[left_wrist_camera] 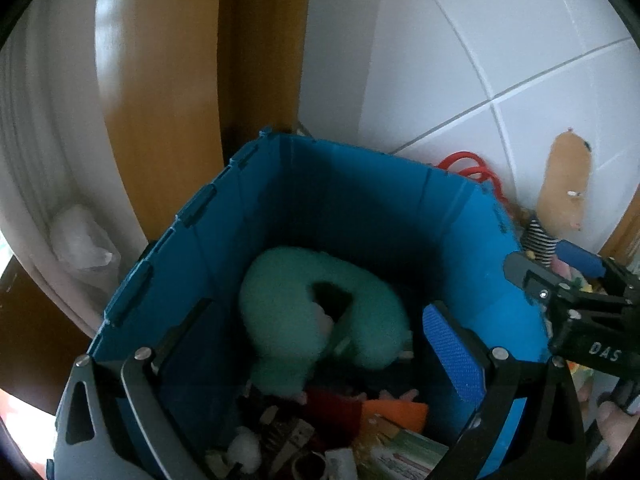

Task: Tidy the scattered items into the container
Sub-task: 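Lower the neck pillow into the blue crate and open both grippers, then withdraw both grippers from the crate back toward the plush pile, then reach both grippers toward the yellow Pikachu plush, then grasp the yellow Pikachu plush with both grippers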

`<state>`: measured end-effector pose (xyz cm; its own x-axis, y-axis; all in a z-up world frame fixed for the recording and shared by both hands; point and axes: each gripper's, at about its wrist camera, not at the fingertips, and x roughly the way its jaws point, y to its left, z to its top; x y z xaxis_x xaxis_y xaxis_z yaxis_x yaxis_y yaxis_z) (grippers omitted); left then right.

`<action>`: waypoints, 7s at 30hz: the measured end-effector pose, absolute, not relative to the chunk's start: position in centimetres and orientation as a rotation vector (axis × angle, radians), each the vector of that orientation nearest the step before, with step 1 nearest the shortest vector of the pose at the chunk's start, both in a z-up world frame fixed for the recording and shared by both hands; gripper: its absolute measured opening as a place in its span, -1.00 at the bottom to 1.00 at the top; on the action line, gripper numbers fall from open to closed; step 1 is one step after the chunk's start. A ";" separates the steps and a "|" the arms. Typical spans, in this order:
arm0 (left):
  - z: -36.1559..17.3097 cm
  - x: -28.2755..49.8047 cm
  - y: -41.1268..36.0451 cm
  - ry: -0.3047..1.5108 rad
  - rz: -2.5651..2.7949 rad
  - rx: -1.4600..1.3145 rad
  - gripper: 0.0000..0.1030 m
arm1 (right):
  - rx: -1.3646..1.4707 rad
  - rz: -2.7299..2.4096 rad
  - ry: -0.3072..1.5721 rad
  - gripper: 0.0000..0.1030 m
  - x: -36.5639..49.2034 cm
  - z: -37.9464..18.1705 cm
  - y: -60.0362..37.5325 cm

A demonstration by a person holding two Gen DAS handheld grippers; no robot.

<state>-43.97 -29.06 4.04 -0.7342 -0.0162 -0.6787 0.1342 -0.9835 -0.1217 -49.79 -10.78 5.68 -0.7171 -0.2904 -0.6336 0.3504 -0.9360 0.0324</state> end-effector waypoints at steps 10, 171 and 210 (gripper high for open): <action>4.6 -36.6 -26.2 0.213 -2.897 0.992 1.00 | 0.840 -2.650 0.184 1.00 -42.0 6.3 -9.2; -21.1 -44.0 31.9 0.036 -2.950 1.631 0.92 | 1.393 -2.455 -0.069 0.99 -45.5 -20.1 53.7; -21.3 -46.9 35.5 -0.040 -3.097 1.488 0.69 | 1.117 -2.347 -0.063 0.67 -50.1 -20.3 50.9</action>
